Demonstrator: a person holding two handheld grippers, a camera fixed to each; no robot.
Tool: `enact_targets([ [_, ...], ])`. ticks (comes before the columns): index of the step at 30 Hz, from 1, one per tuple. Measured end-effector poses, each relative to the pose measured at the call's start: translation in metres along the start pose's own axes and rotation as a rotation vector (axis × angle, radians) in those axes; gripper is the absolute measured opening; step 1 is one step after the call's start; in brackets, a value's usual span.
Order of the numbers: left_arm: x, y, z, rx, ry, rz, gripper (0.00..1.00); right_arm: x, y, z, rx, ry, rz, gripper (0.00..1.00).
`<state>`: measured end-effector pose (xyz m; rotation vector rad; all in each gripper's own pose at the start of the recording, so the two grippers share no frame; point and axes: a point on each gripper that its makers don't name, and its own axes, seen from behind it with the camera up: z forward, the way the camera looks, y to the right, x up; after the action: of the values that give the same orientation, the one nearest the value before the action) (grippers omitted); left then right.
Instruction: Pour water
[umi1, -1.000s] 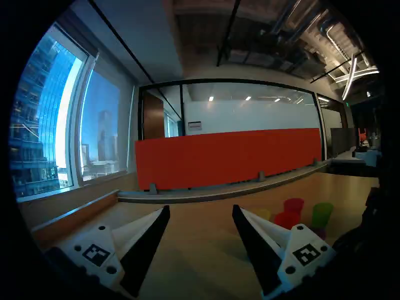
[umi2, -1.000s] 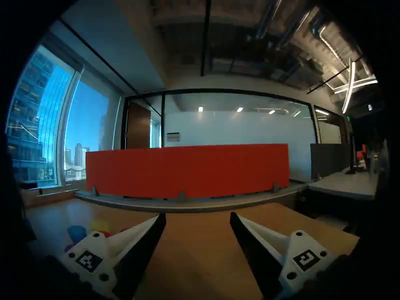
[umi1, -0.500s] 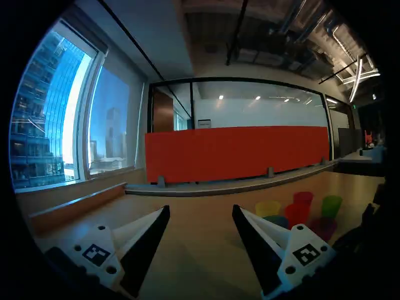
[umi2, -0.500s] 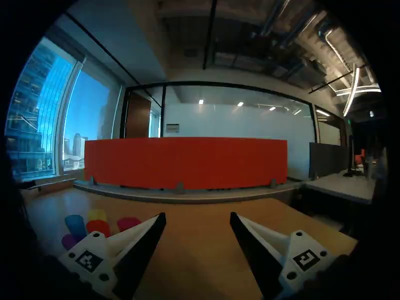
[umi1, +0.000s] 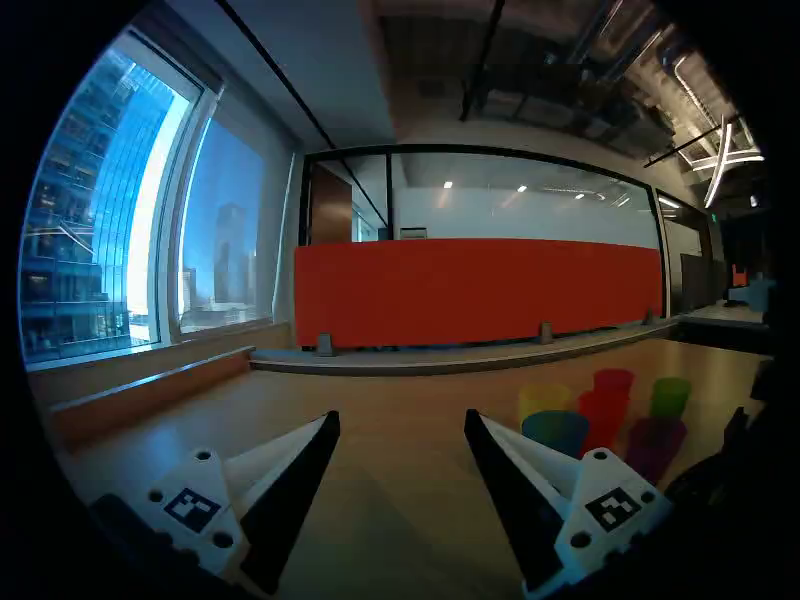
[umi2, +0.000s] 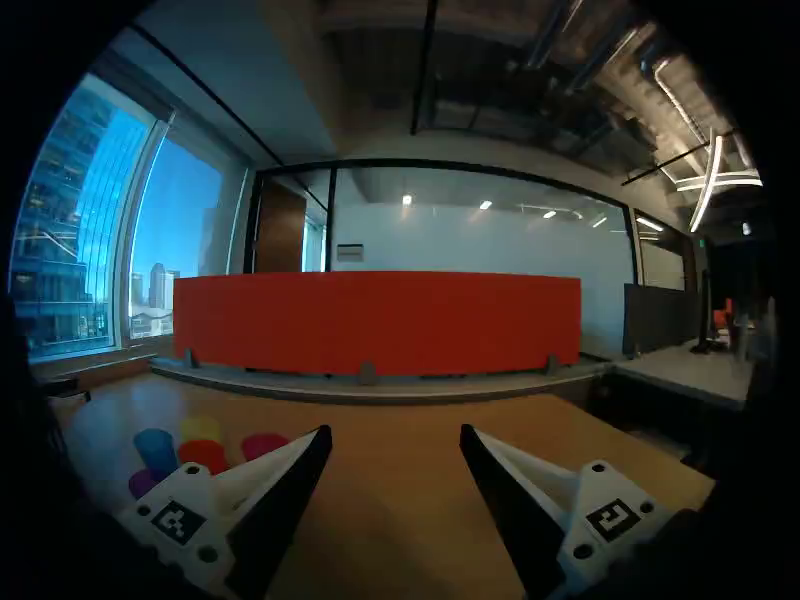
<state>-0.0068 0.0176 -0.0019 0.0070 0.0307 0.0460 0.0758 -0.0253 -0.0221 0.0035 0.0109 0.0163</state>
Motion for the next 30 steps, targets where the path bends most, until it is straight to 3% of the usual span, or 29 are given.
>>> enact_targets([
  [9, -0.0034, -0.0024, 0.0025, -0.008, -0.008, -0.025, 0.92, 0.0052, -0.0022, 0.0013, -0.002, 0.002, 0.007, 0.99],
  [30, -0.0053, 0.002, 0.004, -0.023, -0.017, -0.02, 0.93, 0.0088, 0.006, -0.0025, -0.009, 0.028, 0.002, 0.99],
])
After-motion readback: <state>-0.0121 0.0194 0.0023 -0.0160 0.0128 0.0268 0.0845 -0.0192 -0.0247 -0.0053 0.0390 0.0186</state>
